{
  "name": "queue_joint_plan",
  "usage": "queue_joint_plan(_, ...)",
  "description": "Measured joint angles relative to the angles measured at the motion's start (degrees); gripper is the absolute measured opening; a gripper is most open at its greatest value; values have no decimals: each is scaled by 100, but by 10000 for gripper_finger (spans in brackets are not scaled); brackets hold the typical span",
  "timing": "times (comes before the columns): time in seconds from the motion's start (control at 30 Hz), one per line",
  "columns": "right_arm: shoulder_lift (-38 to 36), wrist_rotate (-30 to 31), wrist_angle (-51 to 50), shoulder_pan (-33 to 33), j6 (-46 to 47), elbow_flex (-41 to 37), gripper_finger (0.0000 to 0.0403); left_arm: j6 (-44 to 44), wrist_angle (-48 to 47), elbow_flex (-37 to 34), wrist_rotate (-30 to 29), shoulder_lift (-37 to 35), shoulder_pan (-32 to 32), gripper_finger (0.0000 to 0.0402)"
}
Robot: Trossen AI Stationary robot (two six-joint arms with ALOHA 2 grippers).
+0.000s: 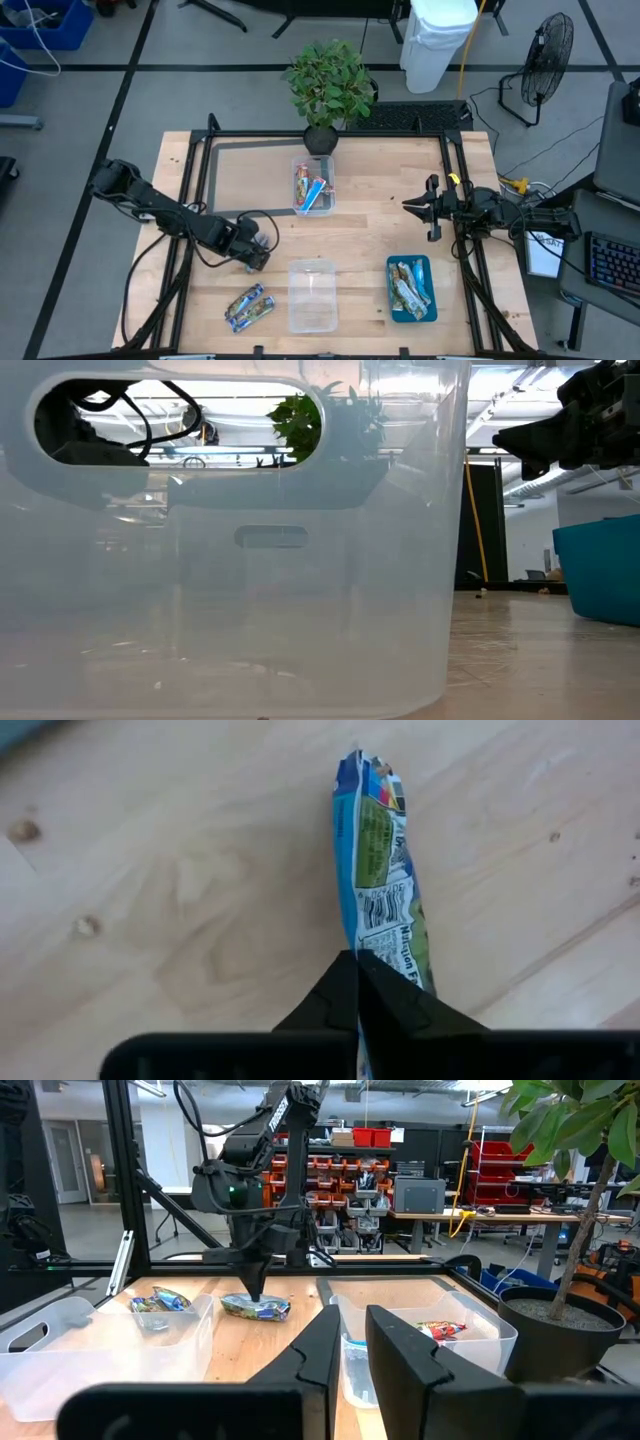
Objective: Pick and place Granola Bars by type
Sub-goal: Put the blue granola bar into the bottom transparent bin
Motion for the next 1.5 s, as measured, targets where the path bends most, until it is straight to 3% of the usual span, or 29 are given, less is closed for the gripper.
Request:
queue_joint_plan(0.37, 0, 2, 0, 0, 0, -2, 43, 424, -128, 229, -381, -2, 0, 3)
queue_joint_plan(0.8, -1, 0, 0, 0, -1, 0, 45, 1980, -619, 1890, -1236, -2, -98, 1)
queue_joint_plan(0.93, -2, 1, 0, -1, 0, 0, 44, 2953, -615, 2350, -1832, -2, -209, 1)
queue_joint_plan(1.03, 0, 1, 2, -2, 0, -2, 43, 3856, -599, 2536, -2704, -6, -305, 1)
queue_joint_plan(1.13, 0, 0, 1, 0, -1, -1, 45, 4322, -625, 2477, -3465, -126, -378, 1)
queue_joint_plan(1.23, -2, 2, 2, -2, 0, 0, 45, 4256, -624, 2198, -3863, -418, -345, 1)
queue_joint_plan(1.33, -2, 1, 2, -1, 0, 0, 43, 4050, -482, 1661, -4030, -875, -296, 1)
queue_joint_plan(1.5, 0, 0, 2, -2, 0, 0, 45, 4549, 942, 440, -3850, -1883, 7, 1)
